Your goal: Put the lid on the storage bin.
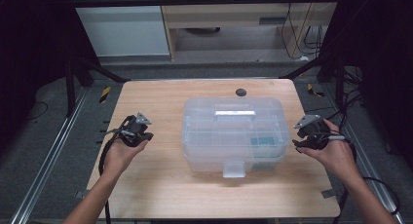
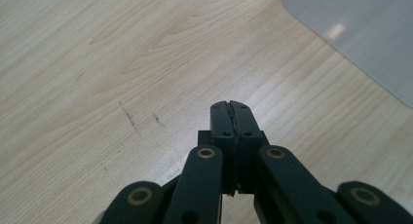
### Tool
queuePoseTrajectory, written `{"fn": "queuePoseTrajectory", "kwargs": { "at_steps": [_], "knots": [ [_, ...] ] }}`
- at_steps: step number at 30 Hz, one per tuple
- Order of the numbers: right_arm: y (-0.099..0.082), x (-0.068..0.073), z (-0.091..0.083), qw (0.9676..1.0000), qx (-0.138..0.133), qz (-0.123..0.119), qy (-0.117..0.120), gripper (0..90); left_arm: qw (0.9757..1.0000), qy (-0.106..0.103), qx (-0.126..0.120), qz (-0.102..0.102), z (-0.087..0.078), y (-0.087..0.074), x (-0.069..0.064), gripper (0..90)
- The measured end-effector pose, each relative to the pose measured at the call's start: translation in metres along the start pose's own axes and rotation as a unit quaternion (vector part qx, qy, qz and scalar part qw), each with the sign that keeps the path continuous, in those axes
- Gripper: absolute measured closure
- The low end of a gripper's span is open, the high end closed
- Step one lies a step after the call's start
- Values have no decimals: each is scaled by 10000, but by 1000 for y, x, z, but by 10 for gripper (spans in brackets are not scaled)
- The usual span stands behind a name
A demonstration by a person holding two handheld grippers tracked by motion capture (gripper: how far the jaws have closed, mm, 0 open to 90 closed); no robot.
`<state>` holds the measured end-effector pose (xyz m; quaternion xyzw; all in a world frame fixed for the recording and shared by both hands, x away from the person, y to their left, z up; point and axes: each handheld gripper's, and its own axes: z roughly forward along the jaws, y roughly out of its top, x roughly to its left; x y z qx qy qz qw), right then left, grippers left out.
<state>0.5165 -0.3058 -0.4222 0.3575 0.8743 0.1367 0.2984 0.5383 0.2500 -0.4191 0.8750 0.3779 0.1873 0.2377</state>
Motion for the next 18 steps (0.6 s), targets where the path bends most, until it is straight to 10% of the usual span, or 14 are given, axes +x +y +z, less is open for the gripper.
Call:
{"fn": "queuePoseTrajectory", "kwargs": {
  "at_steps": [10, 18],
  "knots": [
    [-3, -17, 33, 9990, -87, 449, -4, 238, 9993, 198, 15, -307, 28, -6, 16, 891],
    [-3, -23, 50, 9952, -306, 932, -35, 238, 9953, 669, -174, -678, 47, -9, 25, 375]
  ]
}}
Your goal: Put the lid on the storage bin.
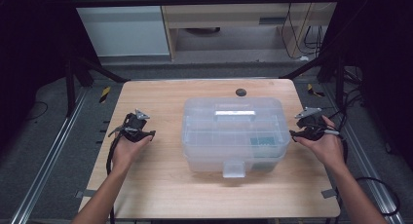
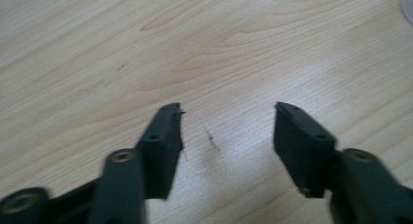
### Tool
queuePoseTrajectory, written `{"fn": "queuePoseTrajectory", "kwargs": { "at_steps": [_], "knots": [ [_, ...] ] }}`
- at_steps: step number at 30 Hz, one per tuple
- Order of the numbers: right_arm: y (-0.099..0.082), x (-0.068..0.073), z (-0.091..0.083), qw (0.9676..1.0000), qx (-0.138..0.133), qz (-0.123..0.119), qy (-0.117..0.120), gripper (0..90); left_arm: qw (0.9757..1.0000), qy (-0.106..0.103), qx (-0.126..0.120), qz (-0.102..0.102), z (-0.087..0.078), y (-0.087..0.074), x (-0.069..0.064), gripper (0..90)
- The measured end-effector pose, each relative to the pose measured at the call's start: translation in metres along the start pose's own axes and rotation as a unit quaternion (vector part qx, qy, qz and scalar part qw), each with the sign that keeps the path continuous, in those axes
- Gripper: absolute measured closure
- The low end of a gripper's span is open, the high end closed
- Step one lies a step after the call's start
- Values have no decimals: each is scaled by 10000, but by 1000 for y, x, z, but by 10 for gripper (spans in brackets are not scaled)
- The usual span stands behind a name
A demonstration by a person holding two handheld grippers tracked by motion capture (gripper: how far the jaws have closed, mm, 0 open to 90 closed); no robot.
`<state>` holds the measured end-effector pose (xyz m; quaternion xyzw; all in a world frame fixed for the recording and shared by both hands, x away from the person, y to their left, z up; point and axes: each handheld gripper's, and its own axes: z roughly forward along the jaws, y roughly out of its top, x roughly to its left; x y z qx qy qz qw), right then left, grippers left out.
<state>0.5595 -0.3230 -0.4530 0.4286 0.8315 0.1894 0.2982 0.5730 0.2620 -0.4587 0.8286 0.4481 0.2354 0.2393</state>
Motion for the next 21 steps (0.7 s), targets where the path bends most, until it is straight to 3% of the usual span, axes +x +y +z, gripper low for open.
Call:
{"fn": "queuePoseTrajectory", "kwargs": {
  "at_steps": [3, 8, 14, 17, 21],
  "knots": [
    [-3, 0, 7, 9999, -6, 143, 48, 231, 9999, 32, 50, -149, 6, -3, 2, 229],
    [-5, 0, 15, 9996, 15, 271, -47, 220, 9990, 54, -8, -439, 15, -10, 6, 154],
    [-8, 0, 23, 9983, -42, 565, 131, 193, 9981, 54, -49, -606, 23, -17, 5, 113],
    [-9, 3, 27, 9980, -73, 592, 200, 189, 9980, 57, -15, -629, 28, -19, 3, 92],
    [-13, 8, 32, 9970, -64, 709, 316, 179, 9970, -6, -172, -756, 30, -24, 2, 78]
  ]
}}
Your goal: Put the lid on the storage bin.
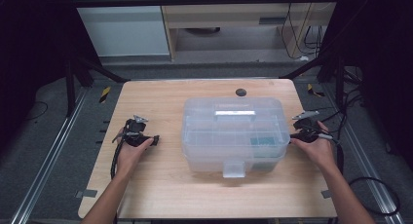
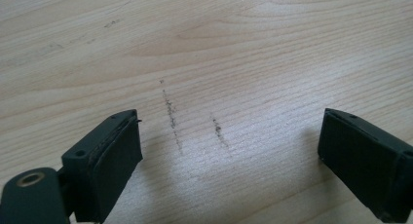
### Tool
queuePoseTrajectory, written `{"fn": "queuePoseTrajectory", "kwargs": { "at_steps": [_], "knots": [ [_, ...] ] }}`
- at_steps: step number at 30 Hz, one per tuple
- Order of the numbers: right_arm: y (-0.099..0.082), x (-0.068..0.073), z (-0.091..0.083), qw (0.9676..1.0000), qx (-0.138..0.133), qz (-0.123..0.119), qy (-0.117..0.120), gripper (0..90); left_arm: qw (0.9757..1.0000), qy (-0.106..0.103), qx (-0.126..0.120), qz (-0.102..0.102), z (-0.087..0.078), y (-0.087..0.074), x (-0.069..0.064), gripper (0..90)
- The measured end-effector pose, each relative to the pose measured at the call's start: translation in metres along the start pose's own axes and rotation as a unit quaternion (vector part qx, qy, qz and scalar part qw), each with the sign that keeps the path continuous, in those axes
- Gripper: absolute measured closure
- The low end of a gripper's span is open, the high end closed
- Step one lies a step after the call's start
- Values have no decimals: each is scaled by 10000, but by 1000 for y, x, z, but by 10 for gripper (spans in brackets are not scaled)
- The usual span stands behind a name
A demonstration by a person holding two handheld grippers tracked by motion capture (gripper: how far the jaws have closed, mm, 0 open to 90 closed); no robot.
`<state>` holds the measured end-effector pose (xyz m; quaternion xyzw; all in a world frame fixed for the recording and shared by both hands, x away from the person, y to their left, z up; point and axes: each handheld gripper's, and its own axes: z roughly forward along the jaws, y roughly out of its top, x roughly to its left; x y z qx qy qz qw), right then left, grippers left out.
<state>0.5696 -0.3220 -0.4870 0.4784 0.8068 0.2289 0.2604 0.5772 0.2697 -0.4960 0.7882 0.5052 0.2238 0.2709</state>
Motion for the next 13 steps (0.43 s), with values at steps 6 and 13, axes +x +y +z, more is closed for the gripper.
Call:
{"fn": "queuePoseTrajectory", "kwargs": {
  "at_steps": [6, 13],
  "knots": [
    [-10, 1, 3, 9991, -165, 349, 148, 184, 9985, -152, -431, -298, 5, -12, 3, 28],
    [-29, 2, 7, 9907, -729, 1084, 377, 135, 9985, -88, -422, -333, 5, -12, 1, 13]
  ]
}}
